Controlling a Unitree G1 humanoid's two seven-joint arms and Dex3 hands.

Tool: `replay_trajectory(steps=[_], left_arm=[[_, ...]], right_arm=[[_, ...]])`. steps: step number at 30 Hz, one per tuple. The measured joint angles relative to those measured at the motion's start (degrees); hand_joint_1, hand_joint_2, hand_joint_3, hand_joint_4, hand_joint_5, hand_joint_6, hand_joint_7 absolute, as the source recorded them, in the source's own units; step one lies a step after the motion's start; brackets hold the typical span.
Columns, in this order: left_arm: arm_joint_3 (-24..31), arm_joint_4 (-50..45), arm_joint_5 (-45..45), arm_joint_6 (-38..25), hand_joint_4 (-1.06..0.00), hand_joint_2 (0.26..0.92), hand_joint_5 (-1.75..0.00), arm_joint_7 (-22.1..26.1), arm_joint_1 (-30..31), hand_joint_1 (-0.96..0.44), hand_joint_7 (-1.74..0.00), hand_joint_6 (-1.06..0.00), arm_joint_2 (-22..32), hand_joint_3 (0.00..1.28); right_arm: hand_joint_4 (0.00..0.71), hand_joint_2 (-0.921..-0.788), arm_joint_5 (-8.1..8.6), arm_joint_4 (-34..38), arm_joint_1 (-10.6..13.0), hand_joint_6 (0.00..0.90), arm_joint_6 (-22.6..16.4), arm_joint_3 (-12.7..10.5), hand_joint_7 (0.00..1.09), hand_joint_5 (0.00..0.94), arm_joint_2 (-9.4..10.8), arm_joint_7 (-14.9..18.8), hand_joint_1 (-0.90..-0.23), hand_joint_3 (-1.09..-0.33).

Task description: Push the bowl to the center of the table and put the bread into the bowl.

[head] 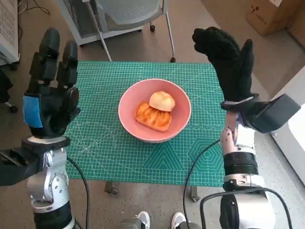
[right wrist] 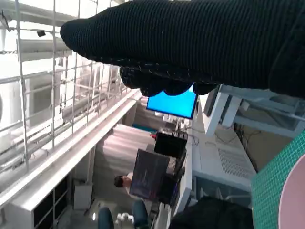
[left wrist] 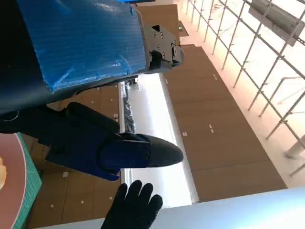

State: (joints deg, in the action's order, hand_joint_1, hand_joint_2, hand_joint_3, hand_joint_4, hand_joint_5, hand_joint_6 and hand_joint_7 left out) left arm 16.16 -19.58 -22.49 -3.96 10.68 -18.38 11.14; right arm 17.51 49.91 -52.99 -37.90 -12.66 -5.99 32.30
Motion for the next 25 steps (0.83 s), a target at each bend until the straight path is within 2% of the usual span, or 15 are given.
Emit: replay_trajectory(steps=[10,20,22,25], left_arm=[[-0.53,-1.73,0.07,-0.76,-0.15,0.921,-0.01,-0.30,1.11,-0.74,-0.13,-0.23,0.09,0.24],[-2.23,-2.11,1.83,-0.74,-0.13,0.921,0.00,0.06,2.59,-0.74,-0.15,-0.18,0.28,0.32],[-2.55,-2.16,2.08,-0.72,-0.12,0.921,0.00,0.28,2.91,-0.75,-0.30,-0.10,0.28,0.34],[-3.04,-2.17,2.22,-0.71,-0.12,0.921,0.00,0.44,3.33,-0.75,-0.44,-0.03,0.28,0.34]], right_arm=[[0.194,-0.921,0.17,-2.02,0.67,0.346,0.86,0.54,0.00,0.001,-0.34,0.15,-0.666,-0.744],[0.195,-0.921,0.31,-4.04,2.11,0.344,2.62,0.67,0.00,0.001,-0.59,0.70,-0.669,-0.745],[0.195,-0.921,0.30,-4.46,2.43,0.344,2.91,0.69,0.00,0.001,-0.63,0.74,-0.670,-0.745],[0.194,-0.921,0.28,-5.31,2.80,0.343,3.22,0.77,0.00,0.000,-0.70,0.74,-0.673,-0.745]])
